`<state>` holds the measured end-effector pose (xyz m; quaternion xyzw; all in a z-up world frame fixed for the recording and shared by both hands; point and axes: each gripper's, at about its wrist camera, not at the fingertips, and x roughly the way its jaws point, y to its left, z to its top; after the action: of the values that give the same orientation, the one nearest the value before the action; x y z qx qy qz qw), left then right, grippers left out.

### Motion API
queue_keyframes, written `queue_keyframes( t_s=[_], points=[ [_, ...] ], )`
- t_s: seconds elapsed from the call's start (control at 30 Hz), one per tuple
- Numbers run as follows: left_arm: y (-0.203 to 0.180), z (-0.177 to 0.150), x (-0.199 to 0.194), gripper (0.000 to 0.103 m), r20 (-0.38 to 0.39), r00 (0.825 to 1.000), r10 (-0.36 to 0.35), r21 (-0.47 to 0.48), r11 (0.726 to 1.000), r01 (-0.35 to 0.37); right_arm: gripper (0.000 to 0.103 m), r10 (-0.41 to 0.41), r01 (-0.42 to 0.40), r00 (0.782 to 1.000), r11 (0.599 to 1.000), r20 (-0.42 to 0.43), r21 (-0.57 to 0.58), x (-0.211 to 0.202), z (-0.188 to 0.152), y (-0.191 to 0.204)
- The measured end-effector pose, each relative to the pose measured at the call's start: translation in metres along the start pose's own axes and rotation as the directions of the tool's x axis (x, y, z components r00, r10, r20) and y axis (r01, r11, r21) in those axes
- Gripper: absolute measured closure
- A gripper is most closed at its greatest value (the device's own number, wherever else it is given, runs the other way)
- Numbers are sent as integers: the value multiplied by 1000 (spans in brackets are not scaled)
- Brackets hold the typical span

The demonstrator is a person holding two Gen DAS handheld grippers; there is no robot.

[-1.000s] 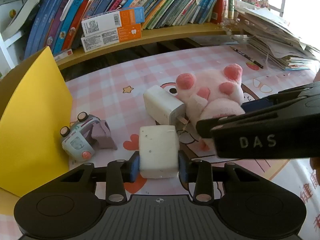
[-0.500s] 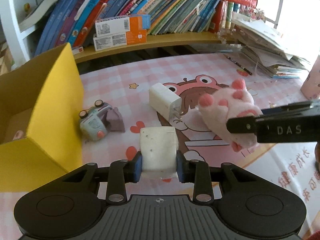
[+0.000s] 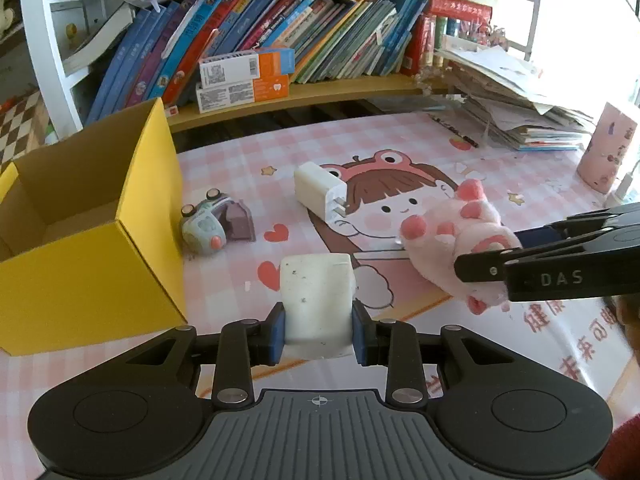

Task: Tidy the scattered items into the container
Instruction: 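Lift the foam block and plush pig and carry both toward the yellow box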

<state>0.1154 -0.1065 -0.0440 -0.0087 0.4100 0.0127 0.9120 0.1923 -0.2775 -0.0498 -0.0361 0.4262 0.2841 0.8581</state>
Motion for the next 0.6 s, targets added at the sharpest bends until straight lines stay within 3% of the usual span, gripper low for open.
queue_keyframes(
  t_s=[0.6],
  points=[
    [2,-13,-26,73,48,992,-120,35,992,118,52,-64,64,998,998,22,1,-25,-22,27]
  ],
)
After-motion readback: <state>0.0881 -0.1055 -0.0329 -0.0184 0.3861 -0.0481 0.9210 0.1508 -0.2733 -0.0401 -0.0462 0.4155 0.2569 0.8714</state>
